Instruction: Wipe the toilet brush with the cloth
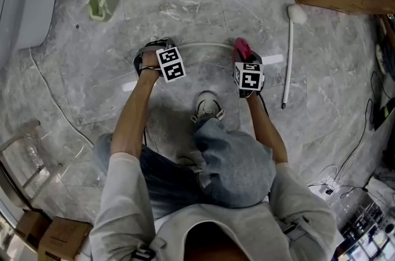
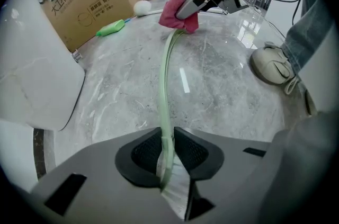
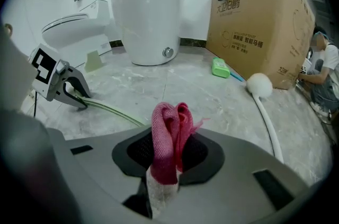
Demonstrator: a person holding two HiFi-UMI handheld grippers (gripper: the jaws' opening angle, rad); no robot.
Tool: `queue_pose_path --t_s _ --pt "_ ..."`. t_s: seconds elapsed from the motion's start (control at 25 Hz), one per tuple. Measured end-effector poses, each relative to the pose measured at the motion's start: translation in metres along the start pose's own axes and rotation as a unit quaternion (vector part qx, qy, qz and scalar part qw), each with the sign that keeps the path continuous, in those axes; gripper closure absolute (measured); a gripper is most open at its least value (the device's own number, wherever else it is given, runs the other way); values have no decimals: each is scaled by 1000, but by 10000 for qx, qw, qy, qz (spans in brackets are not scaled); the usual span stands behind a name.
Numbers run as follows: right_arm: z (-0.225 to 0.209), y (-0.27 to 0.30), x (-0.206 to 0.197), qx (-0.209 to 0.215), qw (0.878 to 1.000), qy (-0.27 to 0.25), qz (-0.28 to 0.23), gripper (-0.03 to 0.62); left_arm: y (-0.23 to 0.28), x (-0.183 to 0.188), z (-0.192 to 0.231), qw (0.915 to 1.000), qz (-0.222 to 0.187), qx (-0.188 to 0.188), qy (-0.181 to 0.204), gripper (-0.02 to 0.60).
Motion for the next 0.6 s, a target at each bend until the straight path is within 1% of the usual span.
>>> queue_pose_path --t_s 0.12,0.28,0.44,0.6 --pt "20 5 16 190 9997 -98 -132 480 0 0 0 10000 12 5 -3 495" --pt "65 15 40 692 9964 -404 -271 480 0 1 -1 10000 9 -7 30 495" --pt "117 23 62 1289 9877 -789 -405 480 1 2 -1 10000 29 11 34 495" --pt "162 25 74 1804 9783 -928 -408 480 2 2 -1 10000 57 31 27 495"
Point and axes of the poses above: the fingertips, and each gripper's own axes: y forward along the fingers, z to its left, x out of its top, the point moved 7 cm from there along -y, backward along the fingers, and after that the axes turned 5 degrees about -y, right-handed, at the moved point
